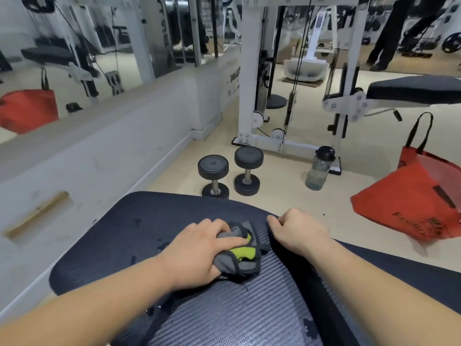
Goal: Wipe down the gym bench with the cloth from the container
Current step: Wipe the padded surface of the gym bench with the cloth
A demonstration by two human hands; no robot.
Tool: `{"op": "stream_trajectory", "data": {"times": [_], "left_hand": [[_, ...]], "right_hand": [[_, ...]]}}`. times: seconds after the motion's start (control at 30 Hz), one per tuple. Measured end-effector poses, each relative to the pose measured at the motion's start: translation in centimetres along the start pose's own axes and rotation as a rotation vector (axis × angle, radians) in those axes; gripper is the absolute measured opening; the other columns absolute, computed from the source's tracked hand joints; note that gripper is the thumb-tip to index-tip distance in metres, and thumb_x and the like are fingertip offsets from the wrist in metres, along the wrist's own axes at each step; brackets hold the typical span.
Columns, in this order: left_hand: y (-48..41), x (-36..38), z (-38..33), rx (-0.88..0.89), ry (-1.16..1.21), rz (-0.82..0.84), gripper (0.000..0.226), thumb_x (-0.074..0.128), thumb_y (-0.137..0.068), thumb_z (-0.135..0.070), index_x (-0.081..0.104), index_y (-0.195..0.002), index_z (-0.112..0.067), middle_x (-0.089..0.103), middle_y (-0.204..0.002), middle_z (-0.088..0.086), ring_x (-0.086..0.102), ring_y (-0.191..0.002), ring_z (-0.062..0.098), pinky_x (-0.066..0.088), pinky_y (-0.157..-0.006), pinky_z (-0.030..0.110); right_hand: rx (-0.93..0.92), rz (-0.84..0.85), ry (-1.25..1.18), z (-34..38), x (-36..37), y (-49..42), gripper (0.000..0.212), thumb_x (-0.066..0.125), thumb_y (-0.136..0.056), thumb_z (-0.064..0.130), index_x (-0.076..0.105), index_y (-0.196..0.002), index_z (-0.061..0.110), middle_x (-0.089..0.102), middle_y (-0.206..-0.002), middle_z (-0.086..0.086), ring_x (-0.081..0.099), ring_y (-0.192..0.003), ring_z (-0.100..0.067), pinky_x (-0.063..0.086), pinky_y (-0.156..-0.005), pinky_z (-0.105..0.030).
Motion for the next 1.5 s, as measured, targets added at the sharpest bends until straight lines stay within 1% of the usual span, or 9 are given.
{"op": "stream_trajectory", "data": {"times": [0.13,0.23,0.37,0.57,0.77,1.0,1.2,1.4,1.5], "left_hand": [[-0.1,-1.0,6.8,-0.491,-0.043,-0.104,0.055,0.052,-0.087,-0.042,0.045,-0.142,-0.045,0.045,-0.14,-0.001,0.046,-0.117,0.027,0.042,-0.094,0.042],[0.3,-0.6,2.4,-0.364,-0.093,-0.05,0.049,0.055,-0.087,-0.039,0.046,-0.135,-0.038,0.042,-0.135,0.001,0.043,-0.117,0.028,0.038,-0.094,0.043],[2.1,-0.6,2.0,-0.029,0.02,-0.051,0.066,0.055,-0.085,-0.038,0.033,-0.146,-0.053,0.041,-0.14,-0.007,0.044,-0.116,0.022,0.038,-0.096,0.039],[3.8,-1.7,13.3,-0.617,-0.069,-0.18,0.054,0.056,-0.087,-0.04,0.047,-0.14,-0.041,0.048,-0.14,-0.001,0.047,-0.116,0.028,0.039,-0.092,0.042],[3.5,-1.5,9.2,-0.264,0.024,-0.188,0.071,0.054,-0.084,-0.028,0.035,-0.148,-0.051,0.047,-0.142,-0.012,0.046,-0.119,0.022,0.038,-0.097,0.039],[5.1,-2.0,16.9,-0.611,-0.047,-0.191,0.067,0.056,-0.085,-0.033,0.039,-0.148,-0.047,0.056,-0.141,-0.009,0.049,-0.12,0.026,0.039,-0.098,0.042],[5.3,-1.6,9.4,-0.254,0.001,-0.175,0.072,0.058,-0.081,-0.027,0.037,-0.147,-0.048,0.047,-0.149,-0.016,0.047,-0.121,0.022,0.036,-0.102,0.039],[8.4,-2.2,19.2,-0.675,-0.068,-0.244,0.065,0.056,-0.086,-0.026,0.042,-0.147,-0.045,0.056,-0.143,-0.012,0.052,-0.122,0.025,0.038,-0.1,0.039],[7.9,-2.4,16.6,-0.625,-0.029,-0.184,0.064,0.055,-0.083,-0.029,0.044,-0.145,-0.045,0.058,-0.139,-0.013,0.053,-0.116,0.026,0.041,-0.095,0.039]], "right_hand": [[-0.002,0.049,0.009,1.0,0.3,0.1,0.057,0.037,-0.101,0.061,0.061,-0.074,0.017,0.065,-0.092,-0.005,0.062,-0.088,-0.029,0.054,-0.08,-0.036],[-0.068,0.032,0.102,2.9,0.8,0.3,0.051,0.038,-0.101,0.06,0.064,-0.088,0.018,0.061,-0.11,-0.007,0.061,-0.105,-0.03,0.055,-0.09,-0.04],[-0.26,-0.074,0.041,6.7,0.8,-0.4,0.039,0.041,-0.099,0.043,0.069,-0.113,0.021,0.063,-0.114,-0.006,0.061,-0.116,-0.031,0.055,-0.094,-0.045],[-0.285,-0.017,-0.026,12.0,2.1,-1.4,0.044,0.041,-0.094,0.046,0.074,-0.108,0.02,0.074,-0.113,-0.002,0.066,-0.11,-0.029,0.056,-0.094,-0.044],[-0.194,0.005,0.096,13.6,2.7,-2.8,0.029,0.047,-0.094,0.04,0.063,-0.084,0.018,0.073,-0.103,-0.011,0.067,-0.104,-0.036,0.055,-0.084,-0.035],[-0.198,-0.029,0.151,14.3,3.0,-2.6,0.051,0.042,-0.095,0.062,0.058,-0.084,0.015,0.058,-0.09,-0.007,0.065,-0.093,-0.033,0.053,-0.074,-0.035],[-0.225,-0.07,0.152,14.9,3.2,-2.2,0.055,0.041,-0.098,0.056,0.07,-0.107,0.01,0.053,-0.098,-0.008,0.064,-0.109,-0.034,0.056,-0.089,-0.041],[-0.231,-0.025,0.137,14.3,3.7,-1.9,0.056,0.037,-0.094,0.066,0.065,-0.09,0.017,0.052,-0.097,-0.004,0.062,-0.107,-0.03,0.056,-0.089,-0.041],[-0.21,-0.011,0.123,14.1,3.7,-1.8,0.061,0.037,-0.089,0.073,0.067,-0.093,0.02,0.05,-0.1,-0.001,0.057,-0.114,-0.027,0.055,-0.092,-0.041]]}}
Point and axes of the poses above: each hand's wrist, its own y-axis away from the middle knuckle, its own x-axis out of the palm, z = x × y, the point moved 9 cm from there along -y, towards the middle knuckle
